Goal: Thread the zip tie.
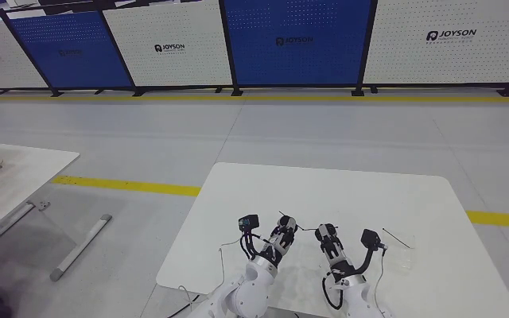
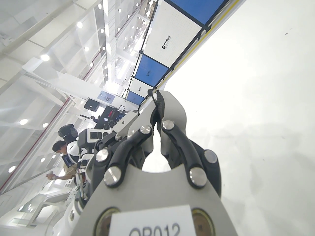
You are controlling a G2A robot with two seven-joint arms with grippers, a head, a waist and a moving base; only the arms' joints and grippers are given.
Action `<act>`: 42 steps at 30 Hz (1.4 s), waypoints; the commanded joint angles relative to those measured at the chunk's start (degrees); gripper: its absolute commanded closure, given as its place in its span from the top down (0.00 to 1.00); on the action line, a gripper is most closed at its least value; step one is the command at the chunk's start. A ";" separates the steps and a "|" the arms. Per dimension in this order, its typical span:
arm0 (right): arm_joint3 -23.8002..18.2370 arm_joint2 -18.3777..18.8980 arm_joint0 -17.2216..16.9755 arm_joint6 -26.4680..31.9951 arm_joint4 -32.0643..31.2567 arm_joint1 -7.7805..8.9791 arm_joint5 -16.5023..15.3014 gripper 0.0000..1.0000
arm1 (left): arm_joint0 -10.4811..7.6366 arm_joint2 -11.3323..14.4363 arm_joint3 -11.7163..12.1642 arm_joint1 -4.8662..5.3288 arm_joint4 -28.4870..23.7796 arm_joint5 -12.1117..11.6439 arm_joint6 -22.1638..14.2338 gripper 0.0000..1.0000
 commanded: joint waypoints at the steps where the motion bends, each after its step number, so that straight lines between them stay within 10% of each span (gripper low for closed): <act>1: -0.13 0.25 -0.23 0.01 0.05 0.03 -0.26 0.00 | 0.00 0.00 0.00 0.00 0.00 0.00 0.00 0.00; 42: 0.43 0.40 0.01 1.00 -0.60 -0.57 0.00 0.00 | 0.00 0.00 0.00 0.00 0.00 0.00 0.00 0.00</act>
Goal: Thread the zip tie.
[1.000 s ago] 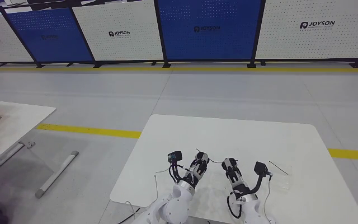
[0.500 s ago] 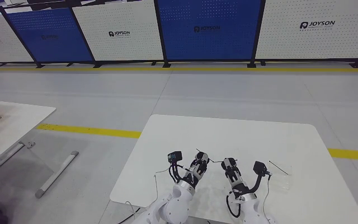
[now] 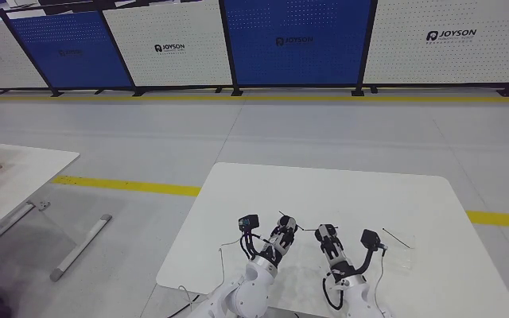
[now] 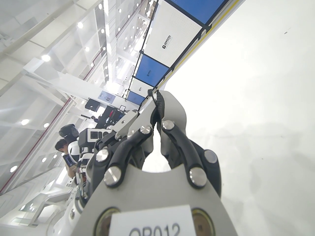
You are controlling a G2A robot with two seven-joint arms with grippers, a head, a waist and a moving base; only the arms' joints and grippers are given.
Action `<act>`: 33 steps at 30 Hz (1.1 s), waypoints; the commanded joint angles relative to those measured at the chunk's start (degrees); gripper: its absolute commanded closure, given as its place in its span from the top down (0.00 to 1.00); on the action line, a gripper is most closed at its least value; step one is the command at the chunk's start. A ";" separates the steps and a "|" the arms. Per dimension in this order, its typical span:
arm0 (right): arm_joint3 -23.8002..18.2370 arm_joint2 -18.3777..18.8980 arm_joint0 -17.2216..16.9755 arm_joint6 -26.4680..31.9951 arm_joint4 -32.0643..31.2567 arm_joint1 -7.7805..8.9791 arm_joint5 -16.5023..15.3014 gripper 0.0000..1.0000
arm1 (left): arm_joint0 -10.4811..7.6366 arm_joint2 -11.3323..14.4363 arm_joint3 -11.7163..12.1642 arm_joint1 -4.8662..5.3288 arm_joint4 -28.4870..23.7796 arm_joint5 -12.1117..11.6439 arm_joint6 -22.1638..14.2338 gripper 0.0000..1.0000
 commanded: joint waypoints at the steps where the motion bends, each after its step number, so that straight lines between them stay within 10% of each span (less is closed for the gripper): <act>1: 0.06 -0.03 0.07 0.05 -0.04 -0.03 0.14 0.00 | 0.00 0.00 0.00 0.00 0.00 0.00 0.00 0.00; 33: 1.02 -0.81 1.02 0.68 -0.14 -0.44 1.20 0.00 | 0.02 -0.02 0.04 -0.01 -0.14 0.03 -0.03 0.00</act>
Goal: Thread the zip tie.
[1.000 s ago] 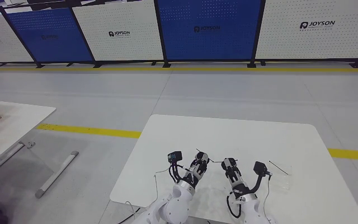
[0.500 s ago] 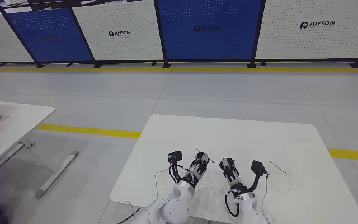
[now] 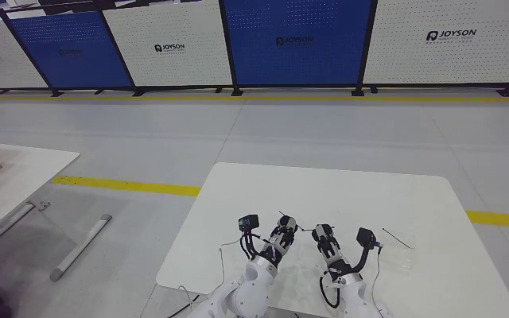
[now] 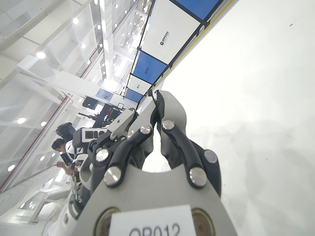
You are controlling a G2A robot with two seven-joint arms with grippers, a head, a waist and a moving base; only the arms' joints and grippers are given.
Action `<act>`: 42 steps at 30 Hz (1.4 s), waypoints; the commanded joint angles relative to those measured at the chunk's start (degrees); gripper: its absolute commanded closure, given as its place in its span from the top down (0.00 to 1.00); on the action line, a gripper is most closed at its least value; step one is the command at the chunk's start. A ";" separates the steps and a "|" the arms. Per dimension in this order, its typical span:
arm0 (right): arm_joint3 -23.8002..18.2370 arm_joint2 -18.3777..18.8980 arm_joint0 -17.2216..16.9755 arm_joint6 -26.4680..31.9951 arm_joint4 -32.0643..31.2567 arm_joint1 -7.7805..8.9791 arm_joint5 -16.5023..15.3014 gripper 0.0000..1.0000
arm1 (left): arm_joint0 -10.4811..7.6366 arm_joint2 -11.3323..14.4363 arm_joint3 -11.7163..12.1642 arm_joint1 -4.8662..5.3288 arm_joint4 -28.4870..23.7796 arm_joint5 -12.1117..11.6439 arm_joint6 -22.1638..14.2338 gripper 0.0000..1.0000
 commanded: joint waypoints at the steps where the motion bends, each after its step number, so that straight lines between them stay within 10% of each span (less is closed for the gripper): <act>1: 0.00 0.00 0.00 0.00 0.00 0.00 0.00 0.00 | 0.03 -0.16 0.06 -0.07 -0.80 0.20 0.09 0.00; 42: 1.12 -0.11 1.88 1.13 1.12 -0.56 0.75 0.00 | 0.37 -0.92 -0.66 -0.71 -6.26 1.04 0.66 0.00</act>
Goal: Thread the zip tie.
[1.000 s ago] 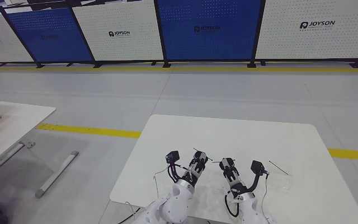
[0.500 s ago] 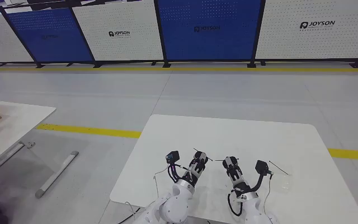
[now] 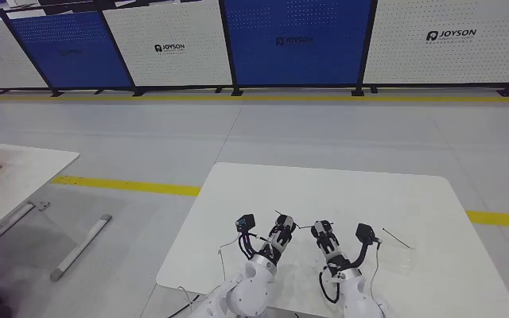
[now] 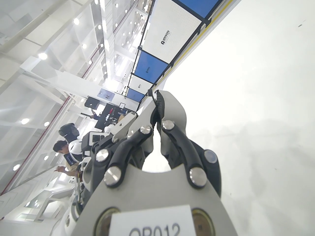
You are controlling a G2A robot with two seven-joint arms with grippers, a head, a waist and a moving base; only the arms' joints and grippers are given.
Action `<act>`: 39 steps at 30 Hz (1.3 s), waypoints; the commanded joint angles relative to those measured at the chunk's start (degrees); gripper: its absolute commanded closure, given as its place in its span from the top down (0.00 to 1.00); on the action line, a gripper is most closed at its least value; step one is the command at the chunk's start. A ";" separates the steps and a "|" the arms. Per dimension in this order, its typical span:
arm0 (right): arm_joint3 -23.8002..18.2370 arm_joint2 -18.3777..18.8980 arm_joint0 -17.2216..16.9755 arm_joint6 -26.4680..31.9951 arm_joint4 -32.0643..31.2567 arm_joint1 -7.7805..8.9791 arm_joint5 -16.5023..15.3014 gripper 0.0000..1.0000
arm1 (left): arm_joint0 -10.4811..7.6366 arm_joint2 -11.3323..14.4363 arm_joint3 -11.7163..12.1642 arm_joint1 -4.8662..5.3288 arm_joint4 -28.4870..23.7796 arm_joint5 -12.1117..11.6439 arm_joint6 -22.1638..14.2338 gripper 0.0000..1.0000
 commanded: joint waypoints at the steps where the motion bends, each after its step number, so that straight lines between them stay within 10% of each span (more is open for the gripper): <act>1: 0.08 -0.07 0.07 0.04 -0.15 -0.03 0.13 0.00 | 0.00 0.00 0.00 0.00 0.00 0.00 0.00 0.00; 12: 0.70 0.48 -1.04 -3.48 -1.72 -0.03 -4.42 0.00 | 0.00 0.00 0.00 0.00 0.00 0.00 0.00 0.00; 39: -0.27 1.60 -1.39 0.25 -0.64 0.13 -4.37 0.00 | 0.00 0.00 0.00 0.00 0.00 0.00 0.00 0.00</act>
